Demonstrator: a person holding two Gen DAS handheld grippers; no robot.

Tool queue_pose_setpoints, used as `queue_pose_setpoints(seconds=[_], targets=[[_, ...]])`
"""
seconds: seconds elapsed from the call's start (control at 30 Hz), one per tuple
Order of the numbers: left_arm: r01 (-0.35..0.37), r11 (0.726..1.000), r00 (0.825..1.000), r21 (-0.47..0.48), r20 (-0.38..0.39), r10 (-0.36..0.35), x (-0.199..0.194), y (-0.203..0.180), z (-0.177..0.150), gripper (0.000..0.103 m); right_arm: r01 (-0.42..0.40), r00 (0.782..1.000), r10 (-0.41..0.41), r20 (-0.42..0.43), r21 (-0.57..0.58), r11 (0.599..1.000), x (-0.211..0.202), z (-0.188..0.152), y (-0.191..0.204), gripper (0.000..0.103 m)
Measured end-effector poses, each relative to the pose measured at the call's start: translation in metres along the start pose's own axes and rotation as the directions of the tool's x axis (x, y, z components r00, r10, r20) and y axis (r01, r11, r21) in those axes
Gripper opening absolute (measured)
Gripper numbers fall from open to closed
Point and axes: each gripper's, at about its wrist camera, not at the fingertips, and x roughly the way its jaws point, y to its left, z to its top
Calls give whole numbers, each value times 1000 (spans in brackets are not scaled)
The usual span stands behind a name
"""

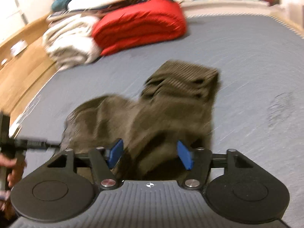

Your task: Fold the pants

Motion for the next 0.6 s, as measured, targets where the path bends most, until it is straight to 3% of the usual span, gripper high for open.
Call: queue_pose_setpoints(seconds=[0.1,0.2,0.3,0.47,0.53,0.6], targets=[[-3,1000,999,9,-32,4,15,2,-2,101,18,1000,-19,11,53,998,5,7,-17,72],[9,1000,999,18,-54,-8,23,1,-5,101,30,999,-28,-34,82,996,25,7,-28,83],[3,999,998,37,-56,-1,26,-3,-6,101,36,995,-25,-93,112,993,47,6,-33,87],[22,998,999,63,-46,-20,20,-8,-8,97,26,991,-9,-135,127,992,69,4,-39,89],[36,997,998,73,-49,-32,21,-11,-10,87,25,991,-7,-136,132,991,70,3,-39,88],[48,996,998,80,-54,-43,20,-14,-10,83,25,992,-8,-128,130,991,69,3,-37,84]])
